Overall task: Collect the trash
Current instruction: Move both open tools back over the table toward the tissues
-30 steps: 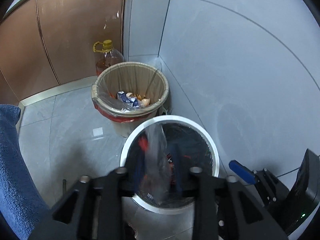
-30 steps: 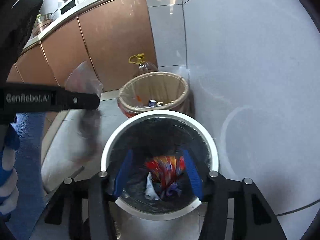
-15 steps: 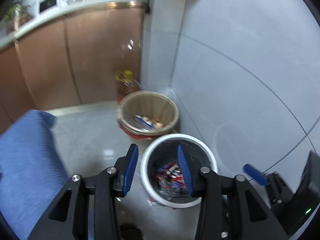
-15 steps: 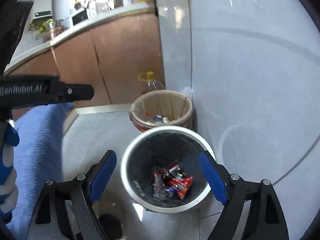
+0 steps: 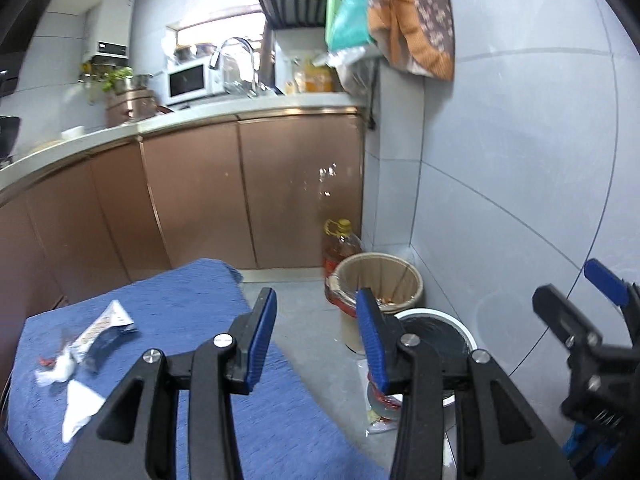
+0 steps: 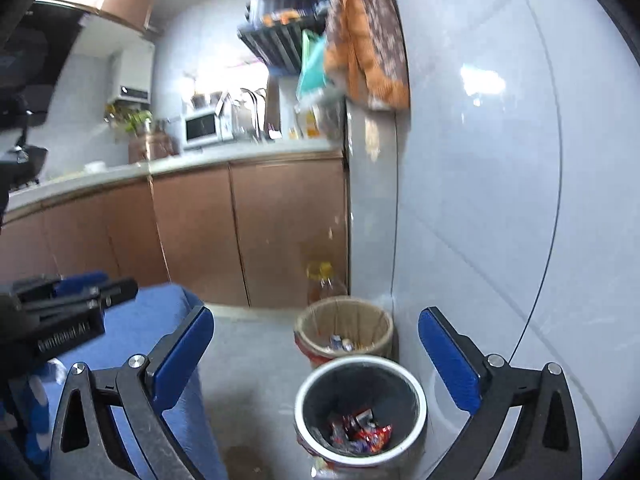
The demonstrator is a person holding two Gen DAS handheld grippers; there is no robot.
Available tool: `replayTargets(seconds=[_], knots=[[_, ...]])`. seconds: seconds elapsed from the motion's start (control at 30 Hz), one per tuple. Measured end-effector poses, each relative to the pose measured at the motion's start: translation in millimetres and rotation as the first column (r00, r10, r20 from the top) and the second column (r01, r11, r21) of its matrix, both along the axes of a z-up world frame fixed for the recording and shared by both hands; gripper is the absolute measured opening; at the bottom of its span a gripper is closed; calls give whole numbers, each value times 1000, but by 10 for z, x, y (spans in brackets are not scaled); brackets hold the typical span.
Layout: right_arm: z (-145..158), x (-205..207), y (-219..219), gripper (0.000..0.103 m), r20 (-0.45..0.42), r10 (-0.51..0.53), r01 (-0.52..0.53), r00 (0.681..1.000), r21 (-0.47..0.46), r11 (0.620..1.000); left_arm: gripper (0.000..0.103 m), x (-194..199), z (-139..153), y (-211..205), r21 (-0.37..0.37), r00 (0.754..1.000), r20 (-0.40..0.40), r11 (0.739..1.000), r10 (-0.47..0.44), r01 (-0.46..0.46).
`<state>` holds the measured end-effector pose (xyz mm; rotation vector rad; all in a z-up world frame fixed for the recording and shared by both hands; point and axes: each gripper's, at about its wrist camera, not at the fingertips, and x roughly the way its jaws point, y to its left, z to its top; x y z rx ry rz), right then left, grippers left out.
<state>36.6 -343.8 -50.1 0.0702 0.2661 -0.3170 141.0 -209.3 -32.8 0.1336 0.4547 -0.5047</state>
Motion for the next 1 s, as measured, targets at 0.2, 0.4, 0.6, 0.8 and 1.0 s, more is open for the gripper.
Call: replayTargets(seconds=[0.2, 0.4, 0.6, 0.8, 1.0], knots=[[222, -197, 231, 103, 47, 56, -56, 997, -8, 998, 40, -274, 202, 449, -33, 998, 41, 998, 56, -55], [455, -417, 493, 103, 92, 105, -102, 990, -27, 994, 49, -503, 318, 720, -52, 992, 77, 994, 97, -93], [579, -581, 749, 103, 106, 154, -149, 982, -53, 987, 62, -775, 405, 986, -69, 982, 127, 989, 138, -130], [689, -747, 1044, 103, 136, 204, -195, 969, -81, 978, 67, -964, 455, 1311, -92, 975, 138, 982, 174, -163], [784, -856, 1283, 103, 167, 258, -248, 952, -78, 966, 67, -1118, 463, 1725, -127, 964, 137, 969, 229, -212]])
